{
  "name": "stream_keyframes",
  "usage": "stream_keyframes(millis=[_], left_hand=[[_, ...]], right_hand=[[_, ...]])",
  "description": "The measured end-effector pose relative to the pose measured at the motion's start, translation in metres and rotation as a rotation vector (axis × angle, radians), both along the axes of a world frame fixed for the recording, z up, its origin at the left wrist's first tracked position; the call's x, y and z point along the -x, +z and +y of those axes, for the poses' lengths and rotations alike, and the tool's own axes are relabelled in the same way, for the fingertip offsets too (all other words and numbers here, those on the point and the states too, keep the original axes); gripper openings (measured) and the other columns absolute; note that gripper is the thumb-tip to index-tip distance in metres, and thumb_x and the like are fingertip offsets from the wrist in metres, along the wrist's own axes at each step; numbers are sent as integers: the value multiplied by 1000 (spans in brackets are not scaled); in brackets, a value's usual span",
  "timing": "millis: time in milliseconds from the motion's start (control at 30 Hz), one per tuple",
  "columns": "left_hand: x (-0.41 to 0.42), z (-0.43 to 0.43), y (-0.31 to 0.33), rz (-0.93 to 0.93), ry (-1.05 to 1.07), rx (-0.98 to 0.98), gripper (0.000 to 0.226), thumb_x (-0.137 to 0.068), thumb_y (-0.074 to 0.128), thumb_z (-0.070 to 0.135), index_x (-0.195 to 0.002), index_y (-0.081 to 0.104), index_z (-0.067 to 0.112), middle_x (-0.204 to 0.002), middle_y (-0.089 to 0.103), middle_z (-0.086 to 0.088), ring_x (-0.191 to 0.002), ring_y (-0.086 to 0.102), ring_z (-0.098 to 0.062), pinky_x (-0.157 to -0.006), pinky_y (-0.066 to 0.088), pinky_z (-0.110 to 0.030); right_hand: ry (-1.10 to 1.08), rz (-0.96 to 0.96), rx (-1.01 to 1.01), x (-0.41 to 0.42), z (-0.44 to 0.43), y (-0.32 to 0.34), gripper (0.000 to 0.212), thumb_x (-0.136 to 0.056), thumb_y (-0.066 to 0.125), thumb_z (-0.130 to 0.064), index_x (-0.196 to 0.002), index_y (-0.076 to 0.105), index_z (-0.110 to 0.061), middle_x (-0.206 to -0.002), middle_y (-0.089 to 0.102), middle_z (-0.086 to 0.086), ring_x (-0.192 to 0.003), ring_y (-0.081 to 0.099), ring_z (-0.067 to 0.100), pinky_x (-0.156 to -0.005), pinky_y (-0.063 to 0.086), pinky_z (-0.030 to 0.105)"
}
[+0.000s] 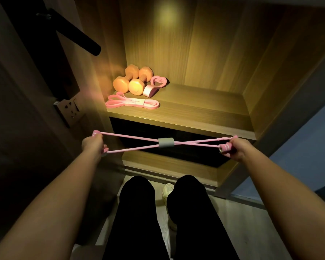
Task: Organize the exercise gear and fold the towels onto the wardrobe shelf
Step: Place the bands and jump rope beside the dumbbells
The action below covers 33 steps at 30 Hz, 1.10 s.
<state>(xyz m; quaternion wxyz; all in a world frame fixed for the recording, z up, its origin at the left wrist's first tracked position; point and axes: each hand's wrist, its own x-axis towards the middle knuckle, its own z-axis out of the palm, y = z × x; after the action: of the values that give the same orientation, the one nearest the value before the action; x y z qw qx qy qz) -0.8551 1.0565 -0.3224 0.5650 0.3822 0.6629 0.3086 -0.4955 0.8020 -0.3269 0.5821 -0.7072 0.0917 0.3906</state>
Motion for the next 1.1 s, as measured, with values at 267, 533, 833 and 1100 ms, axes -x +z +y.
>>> stream_keyframes(millis=[267, 533, 833, 1100], left_hand=[[-22, -11, 15, -116, -253, -14, 21, -98, 53, 31, -84, 57, 15, -64, 47, 1, -49, 40, -9, -40, 36, -19], [9, -1, 11, -74, -233, -58, 13, -96, 56, 24, -86, 57, 16, -64, 41, 2, -50, 33, -8, -39, 31, -19], [-29, -32, 11, -88, -256, -33, 16, -97, 53, 25, -86, 56, 14, -64, 43, 1, -50, 36, -10, -45, 31, -22], [-72, -71, 26, -264, -390, 46, 17, -101, 47, 19, -107, 54, 5, -80, 58, -7, -66, 57, -17, -61, 52, -29]], right_hand=[[24, 174, -249, 13, 16, 19, 27, -98, 55, -30, -77, 49, -15, -41, 44, -3, -30, 42, 5, -31, 37, 13], [288, -197, -34, -9, -14, 10, 16, -92, 57, -11, -78, 52, -15, -43, 38, -7, -33, 33, 4, -30, 26, 17], [218, -427, 46, 31, 13, 11, 7, -91, 60, -19, -92, 62, -12, -59, 45, 1, -46, 39, 12, -44, 32, 23], [386, -223, -126, 95, 56, 19, 5, -94, 55, -8, -89, 55, -9, -72, 55, 9, -58, 56, 17, -50, 55, 27]])
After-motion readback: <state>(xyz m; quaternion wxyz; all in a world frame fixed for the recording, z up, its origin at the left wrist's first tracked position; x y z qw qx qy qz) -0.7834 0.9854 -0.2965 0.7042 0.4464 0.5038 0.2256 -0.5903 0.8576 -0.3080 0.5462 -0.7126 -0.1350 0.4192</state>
